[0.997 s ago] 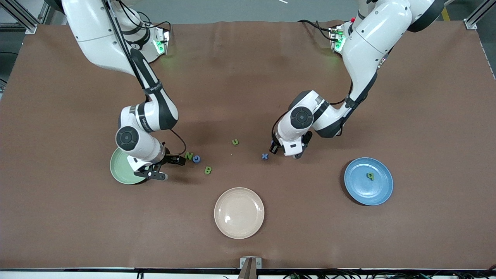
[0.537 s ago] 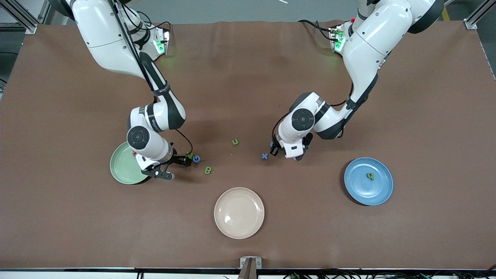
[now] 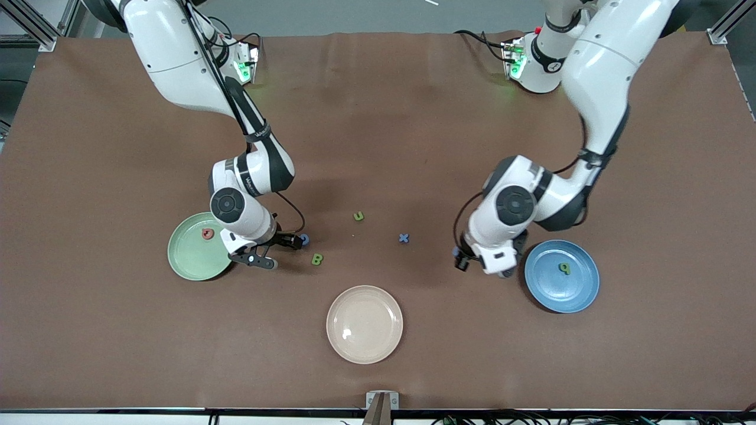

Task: Sort upper and lower case letters into plates
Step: 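Carry the m to the blue plate while the right gripper grasps the N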

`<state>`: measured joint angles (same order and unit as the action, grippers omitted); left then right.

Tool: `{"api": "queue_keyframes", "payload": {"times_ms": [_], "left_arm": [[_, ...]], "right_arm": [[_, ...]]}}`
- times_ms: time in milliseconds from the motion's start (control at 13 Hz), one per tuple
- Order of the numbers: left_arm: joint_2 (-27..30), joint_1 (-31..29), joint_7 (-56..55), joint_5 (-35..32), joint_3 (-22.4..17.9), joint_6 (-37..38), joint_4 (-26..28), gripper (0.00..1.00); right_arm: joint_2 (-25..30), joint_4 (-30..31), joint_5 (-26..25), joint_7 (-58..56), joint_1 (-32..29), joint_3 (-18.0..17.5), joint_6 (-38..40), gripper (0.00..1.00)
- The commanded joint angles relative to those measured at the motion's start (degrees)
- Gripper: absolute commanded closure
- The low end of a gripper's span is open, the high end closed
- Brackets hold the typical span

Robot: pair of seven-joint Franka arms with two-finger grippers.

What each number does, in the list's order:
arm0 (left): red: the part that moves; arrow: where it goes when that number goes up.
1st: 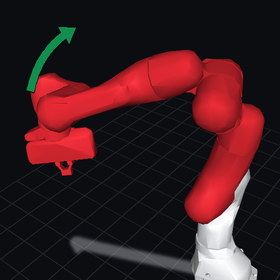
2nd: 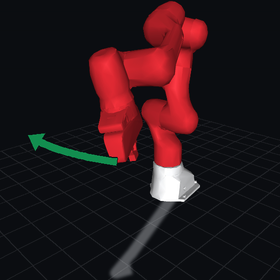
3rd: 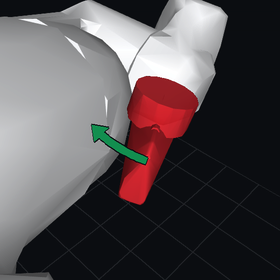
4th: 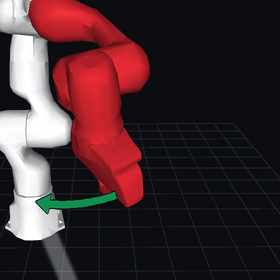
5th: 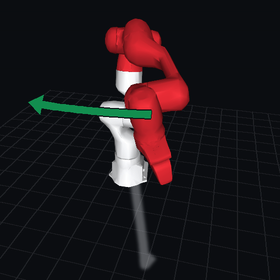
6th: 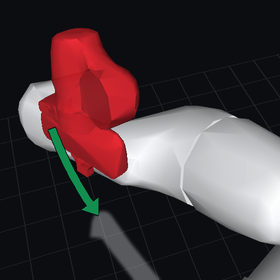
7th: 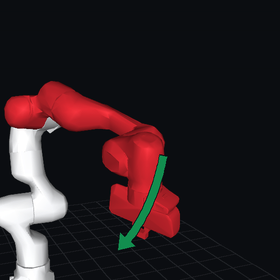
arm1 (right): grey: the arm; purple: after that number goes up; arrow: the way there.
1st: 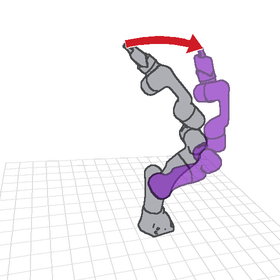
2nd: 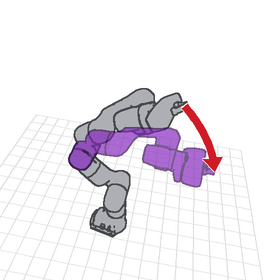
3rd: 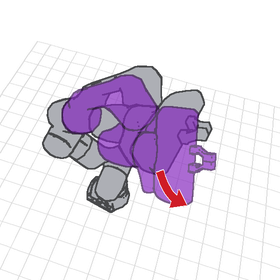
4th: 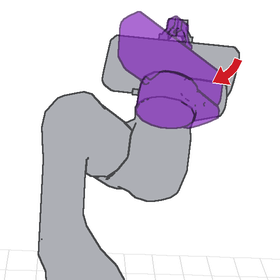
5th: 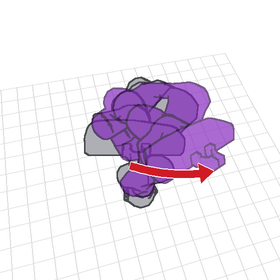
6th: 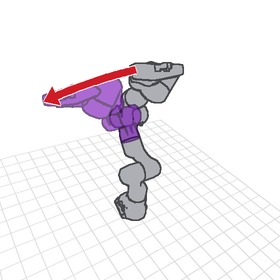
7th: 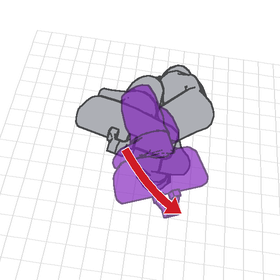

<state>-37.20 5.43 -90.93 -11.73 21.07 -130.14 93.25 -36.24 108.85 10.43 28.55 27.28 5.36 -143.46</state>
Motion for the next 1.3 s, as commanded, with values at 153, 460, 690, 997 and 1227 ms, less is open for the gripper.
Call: {"api": "queue_keyframes", "payload": {"times_ms": [153,460,690,997,1227], "left_arm": [[1.5,-7.1,12.2,-0.8,0.3,2.8,0.6,1.00],[1.3,-10.4,16.3,-0.8,0.1,2.9,0.6,1.00],[0.6,-13.8,23.0,-0.8,0.0,2.9,0.6,1.00],[-1.0,-15.5,26.2,-3.8,-2.3,2.8,1.0,0.99],[-2.1,-16.8,27.6,-5.6,-2.4,2.8,0.8,0.71]], "right_arm": [[1.3,3.6,0.3,1.0,1.4,0.4,-0.4,0.00],[2.7,4.8,0.2,0.9,1.6,0.3,0.1,0.14],[2.9,4.8,0.1,0.5,1.6,0.3,0.2,0.46],[3.1,4.5,0.2,0.4,0.9,0.3,0.4,0.99],[5.0,3.9,0.1,-3.4,-0.3,1.5,1.8,1.00]]}}
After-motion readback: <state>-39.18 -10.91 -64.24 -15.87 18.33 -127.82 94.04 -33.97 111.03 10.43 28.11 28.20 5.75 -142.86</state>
